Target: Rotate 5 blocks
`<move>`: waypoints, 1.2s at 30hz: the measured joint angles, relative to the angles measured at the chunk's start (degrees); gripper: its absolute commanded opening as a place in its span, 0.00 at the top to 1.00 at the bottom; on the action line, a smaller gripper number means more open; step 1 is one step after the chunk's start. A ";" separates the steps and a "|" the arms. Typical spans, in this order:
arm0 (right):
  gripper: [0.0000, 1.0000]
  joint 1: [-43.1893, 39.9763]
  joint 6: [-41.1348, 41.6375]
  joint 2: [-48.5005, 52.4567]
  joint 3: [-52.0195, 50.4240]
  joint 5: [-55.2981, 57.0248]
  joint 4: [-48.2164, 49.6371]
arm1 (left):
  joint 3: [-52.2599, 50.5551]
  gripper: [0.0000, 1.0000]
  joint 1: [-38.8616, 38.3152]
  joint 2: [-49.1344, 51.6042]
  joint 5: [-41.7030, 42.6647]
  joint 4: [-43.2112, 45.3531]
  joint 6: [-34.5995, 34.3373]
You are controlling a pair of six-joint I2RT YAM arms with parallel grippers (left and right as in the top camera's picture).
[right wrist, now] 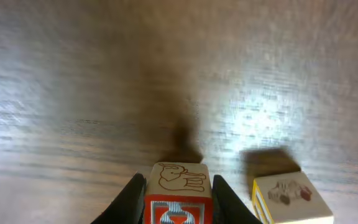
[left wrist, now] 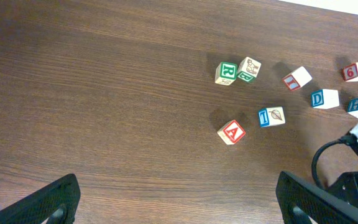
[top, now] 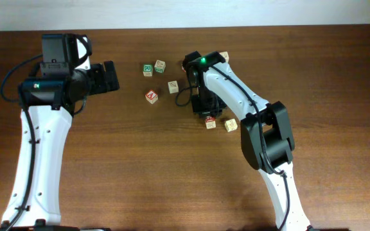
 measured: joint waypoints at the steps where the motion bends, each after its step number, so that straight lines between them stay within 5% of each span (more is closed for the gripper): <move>1: 0.75 0.02 0.00 0.02 -0.07 0.00 -0.87 | 0.00 0.01 0.00 0.00 0.02 0.00 0.00; 3: 0.74 0.00 -0.02 0.02 -0.22 0.00 -1.88 | 0.00 0.01 0.00 0.00 0.02 0.00 0.02; 5: 0.58 0.02 0.17 0.02 -0.22 -0.02 -2.54 | 0.00 0.01 0.00 0.00 0.00 0.00 0.00; 8: 0.51 0.00 0.13 0.02 -0.22 0.00 -2.54 | 0.00 0.01 0.00 0.00 0.02 0.00 0.00; 15: 0.48 -0.24 -0.55 0.72 4.52 -0.17 -2.10 | 0.00 0.01 0.00 0.00 0.02 0.00 0.00; 19: 0.45 -0.28 -4.24 0.85 11.87 -3.32 9.27 | 0.00 0.01 0.00 0.00 0.00 0.00 0.00; 28: 0.43 2.93 -7.93 0.98 6.29 -5.27 31.17 | 0.00 0.01 0.00 0.00 0.00 0.00 0.00; 36: 0.46 3.85 -8.22 3.63 4.98 -5.38 34.60 | 0.00 0.01 0.00 0.00 0.00 0.00 0.00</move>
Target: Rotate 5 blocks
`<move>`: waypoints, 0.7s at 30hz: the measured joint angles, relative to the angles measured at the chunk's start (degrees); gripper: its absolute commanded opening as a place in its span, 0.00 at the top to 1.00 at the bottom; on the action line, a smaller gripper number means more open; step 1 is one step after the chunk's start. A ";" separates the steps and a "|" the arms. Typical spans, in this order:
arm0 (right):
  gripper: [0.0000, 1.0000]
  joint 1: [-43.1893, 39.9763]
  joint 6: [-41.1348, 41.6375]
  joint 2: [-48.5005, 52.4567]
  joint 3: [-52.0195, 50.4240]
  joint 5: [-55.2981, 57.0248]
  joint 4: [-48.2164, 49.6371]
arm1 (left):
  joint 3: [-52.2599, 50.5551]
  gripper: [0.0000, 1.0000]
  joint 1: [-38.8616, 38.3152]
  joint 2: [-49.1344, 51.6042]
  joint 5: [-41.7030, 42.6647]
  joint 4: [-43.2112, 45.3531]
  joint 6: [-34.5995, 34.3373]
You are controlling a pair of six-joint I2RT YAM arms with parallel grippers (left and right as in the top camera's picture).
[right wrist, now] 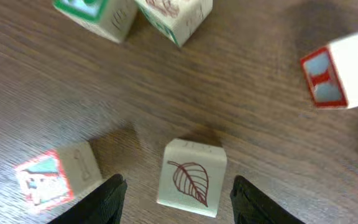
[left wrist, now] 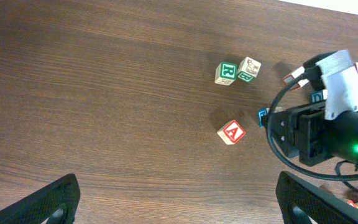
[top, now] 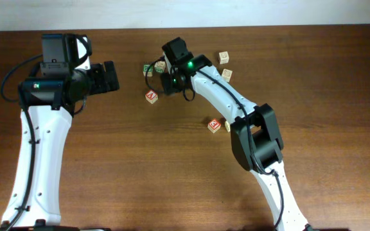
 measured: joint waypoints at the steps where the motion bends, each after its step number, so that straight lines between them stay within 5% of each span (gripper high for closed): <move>1: 0.51 0.00 -0.04 0.07 -0.28 0.20 -0.02 | 0.00 0.01 0.00 0.00 0.00 -0.02 0.00; 8: 0.71 0.00 -0.68 0.24 -0.28 2.78 -0.07 | 0.00 0.01 0.00 0.00 0.00 -0.02 0.00; 15: 0.72 0.02 1.16 0.24 0.11 2.82 -2.86 | 0.00 0.01 0.00 0.00 0.00 0.00 0.00; 21: 0.72 0.04 4.02 -0.66 1.40 -1.27 -17.88 | 0.00 0.01 0.00 0.00 0.02 -0.02 0.02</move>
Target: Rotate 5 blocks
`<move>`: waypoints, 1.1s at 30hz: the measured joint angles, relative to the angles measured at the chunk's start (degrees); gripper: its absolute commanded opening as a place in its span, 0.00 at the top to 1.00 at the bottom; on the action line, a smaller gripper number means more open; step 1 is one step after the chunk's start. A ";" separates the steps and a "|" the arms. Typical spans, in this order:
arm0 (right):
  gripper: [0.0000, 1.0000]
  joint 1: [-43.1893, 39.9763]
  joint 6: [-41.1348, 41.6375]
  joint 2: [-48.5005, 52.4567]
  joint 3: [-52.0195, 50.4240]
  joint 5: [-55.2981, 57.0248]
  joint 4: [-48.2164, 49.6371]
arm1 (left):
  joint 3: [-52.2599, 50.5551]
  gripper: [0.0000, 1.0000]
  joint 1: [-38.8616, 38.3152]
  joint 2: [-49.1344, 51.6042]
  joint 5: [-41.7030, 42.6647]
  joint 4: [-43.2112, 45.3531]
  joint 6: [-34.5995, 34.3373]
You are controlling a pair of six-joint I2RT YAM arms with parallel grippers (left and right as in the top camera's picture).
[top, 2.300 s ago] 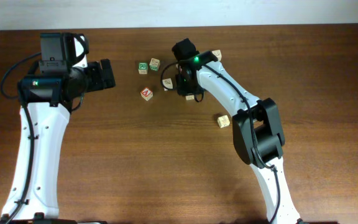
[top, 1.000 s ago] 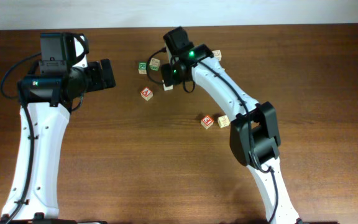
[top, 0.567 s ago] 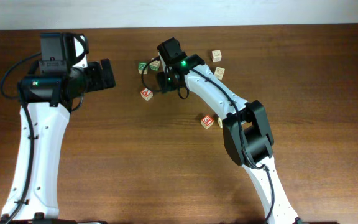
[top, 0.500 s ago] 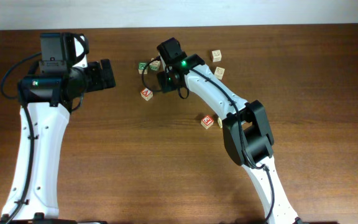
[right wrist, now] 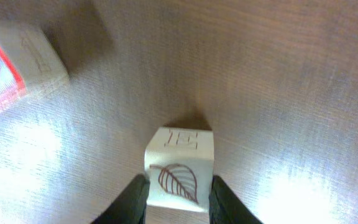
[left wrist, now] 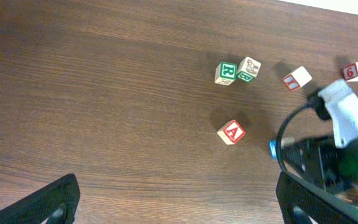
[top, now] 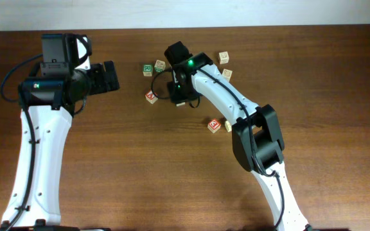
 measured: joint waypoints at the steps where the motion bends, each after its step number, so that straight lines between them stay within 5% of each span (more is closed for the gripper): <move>1: 0.72 0.00 0.72 -0.11 0.09 -0.68 -2.82 | 0.00 0.01 0.00 0.00 0.00 0.00 -0.02; 8: 0.70 0.00 2.71 -0.28 -0.15 -3.28 -20.13 | 0.00 0.01 0.00 0.00 -0.02 0.02 -0.02; 17: 0.38 0.00 3.34 0.94 -0.26 -2.16 -22.62 | 0.00 0.01 0.00 0.00 -0.02 0.02 0.00; 28: 0.33 1.66 3.74 1.60 9.60 -1.77 1.77 | 0.00 0.01 0.00 0.00 -0.02 0.00 0.00; 33: 0.31 5.25 15.41 1.90 9.60 2.38 6.51 | 0.00 0.01 0.00 0.00 -0.02 0.02 0.00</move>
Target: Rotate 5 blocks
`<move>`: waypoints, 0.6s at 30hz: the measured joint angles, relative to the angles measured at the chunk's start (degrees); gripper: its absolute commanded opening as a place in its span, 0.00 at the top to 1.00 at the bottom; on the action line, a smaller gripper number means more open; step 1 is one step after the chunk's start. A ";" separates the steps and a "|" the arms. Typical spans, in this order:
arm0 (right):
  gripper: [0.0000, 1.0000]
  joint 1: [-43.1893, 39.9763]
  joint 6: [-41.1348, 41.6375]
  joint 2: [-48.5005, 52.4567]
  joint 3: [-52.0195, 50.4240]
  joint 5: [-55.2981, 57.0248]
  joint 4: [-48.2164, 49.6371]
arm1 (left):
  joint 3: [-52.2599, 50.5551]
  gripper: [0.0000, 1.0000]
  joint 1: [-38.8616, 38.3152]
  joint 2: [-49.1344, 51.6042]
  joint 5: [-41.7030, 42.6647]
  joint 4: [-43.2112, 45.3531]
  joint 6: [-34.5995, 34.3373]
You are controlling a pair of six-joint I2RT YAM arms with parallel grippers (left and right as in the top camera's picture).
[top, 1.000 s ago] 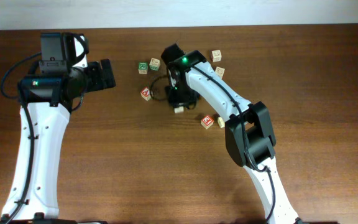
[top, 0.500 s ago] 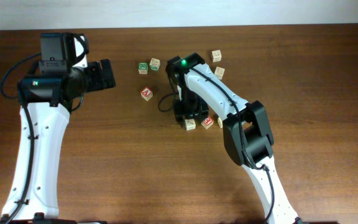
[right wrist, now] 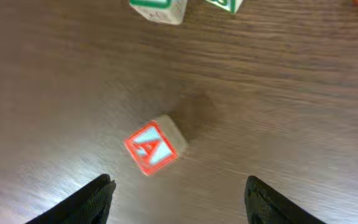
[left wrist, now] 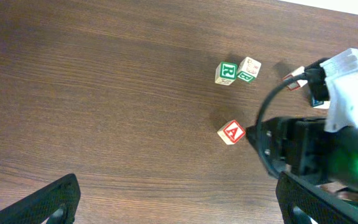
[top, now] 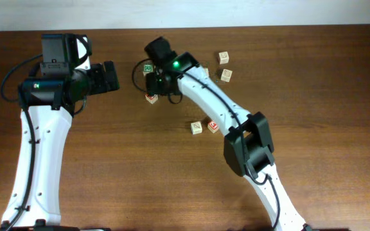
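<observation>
Small wooden letter blocks are scattered at the far middle of the table. The red A block [right wrist: 154, 146] [top: 151, 97] lies tilted just ahead of my right gripper [right wrist: 185, 202], which hangs open above it with nothing between its fingers. Two green-printed blocks [left wrist: 226, 72] [left wrist: 248, 68] sit beyond the A block. Two more blocks [top: 196, 128] [top: 213, 126] lie side by side nearer the table's middle. My left gripper [left wrist: 179, 208] is open and high over the left of the table, holding nothing.
Two pale blocks [top: 223, 58] [top: 227, 75] sit at the far right of the group. My right arm [top: 204, 96] stretches across the group and hides some blocks. The table's far edge [top: 268, 27] runs just behind them.
My right gripper was shut on the leaf block, low over the table. It is now open and empty, further left above the red A block. A pale block now lies beside the red one mid-table.
My right gripper first held a red-faced block near the table's middle. Then it was open over the leaf block among the far blocks, then shut on that block. Now it is open over the A block. My left arm stayed still throughout.
</observation>
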 measured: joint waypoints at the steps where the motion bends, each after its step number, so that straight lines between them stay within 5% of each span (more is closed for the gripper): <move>1: 0.31 0.50 2.75 0.44 -0.02 0.66 0.92 | 0.00 0.01 0.00 0.00 0.00 0.00 -0.02; 6: 0.36 1.38 12.74 3.63 -0.09 2.71 4.55 | 0.00 0.01 0.00 0.00 0.00 0.00 -0.02; 11: 0.47 1.38 16.33 4.04 -0.09 3.17 7.32 | 0.00 0.01 0.00 0.00 0.00 -0.02 -0.02; 18: 0.48 1.84 18.95 4.15 -0.09 3.52 7.69 | 0.00 0.01 0.00 0.00 0.00 -0.02 -0.02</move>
